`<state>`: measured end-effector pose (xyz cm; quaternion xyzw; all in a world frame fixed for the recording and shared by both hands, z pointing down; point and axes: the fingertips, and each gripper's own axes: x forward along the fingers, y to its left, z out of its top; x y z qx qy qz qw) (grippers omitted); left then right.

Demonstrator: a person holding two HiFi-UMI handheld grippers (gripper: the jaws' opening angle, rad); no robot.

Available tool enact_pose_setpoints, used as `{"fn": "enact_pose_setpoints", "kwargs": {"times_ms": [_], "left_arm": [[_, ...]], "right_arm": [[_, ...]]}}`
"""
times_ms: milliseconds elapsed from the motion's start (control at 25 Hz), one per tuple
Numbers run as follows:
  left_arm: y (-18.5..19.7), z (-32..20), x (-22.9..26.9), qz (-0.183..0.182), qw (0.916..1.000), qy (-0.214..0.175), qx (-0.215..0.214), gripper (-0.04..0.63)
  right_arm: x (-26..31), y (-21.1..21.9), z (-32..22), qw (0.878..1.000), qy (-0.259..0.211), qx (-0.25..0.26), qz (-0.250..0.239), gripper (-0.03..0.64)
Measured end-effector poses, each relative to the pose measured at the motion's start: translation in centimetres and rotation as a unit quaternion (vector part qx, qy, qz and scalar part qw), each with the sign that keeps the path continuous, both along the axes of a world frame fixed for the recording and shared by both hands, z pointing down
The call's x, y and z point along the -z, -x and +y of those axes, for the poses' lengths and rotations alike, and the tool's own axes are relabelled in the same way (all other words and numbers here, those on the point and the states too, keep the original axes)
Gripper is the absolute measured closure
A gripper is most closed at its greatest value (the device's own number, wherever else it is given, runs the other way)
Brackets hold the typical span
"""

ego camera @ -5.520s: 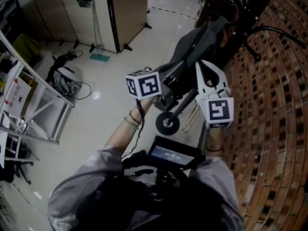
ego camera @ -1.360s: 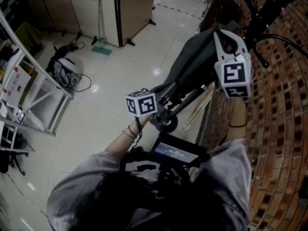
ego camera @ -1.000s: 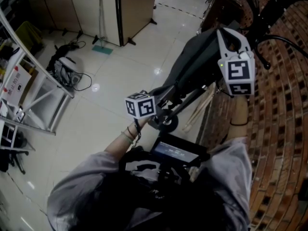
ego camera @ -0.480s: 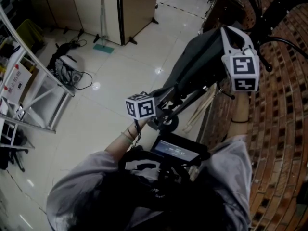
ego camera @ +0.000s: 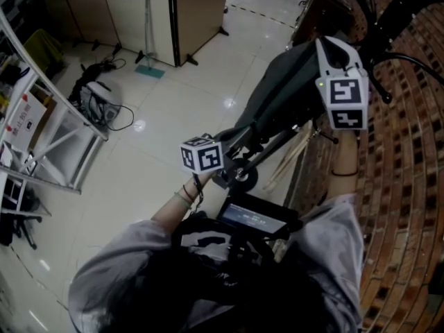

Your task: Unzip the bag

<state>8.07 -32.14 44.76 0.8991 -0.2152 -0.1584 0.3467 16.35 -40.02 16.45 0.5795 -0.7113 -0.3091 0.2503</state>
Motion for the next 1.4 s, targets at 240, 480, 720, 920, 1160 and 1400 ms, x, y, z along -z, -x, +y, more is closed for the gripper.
{"fn": "enact_pose_setpoints", "kwargs": {"times_ms": [240,480,720,920,1160,1400], "left_arm": [[0.7,-0.3,-0.8,-0.018,0.9998,0.010,-0.006,0.568],[1.4,0.2,-1.5,-0.042,0.9991,0.007,0.002,0.568],[3.1,0.2,-1.9,-0.048,0.9984,0.010,0.027,0.569],[4.9,-0.7,-1.0,-0.049,0.9970,0.004,0.060,0.569],[5.7,-0.6,0.2,-0.086,0.9925,-0.031,0.081,0.569],[5.3,0.2,1.0,-0.123,0.9872,-0.060,0.083,0.569]], "right_arm": [[-0.6,0.4,0.7,1.000,-0.027,-0.013,0.009,0.597],[-1.7,0.3,2.2,0.999,-0.015,0.006,-0.032,0.558],[-3.0,-0.7,5.6,0.995,-0.030,0.010,-0.100,0.558],[-6.7,-1.7,8.1,0.987,-0.006,0.008,-0.161,0.589],[-13.0,-2.7,10.1,0.976,0.041,-0.014,-0.213,0.609],[-19.4,-3.2,11.6,0.963,0.084,-0.033,-0.256,0.623]]}}
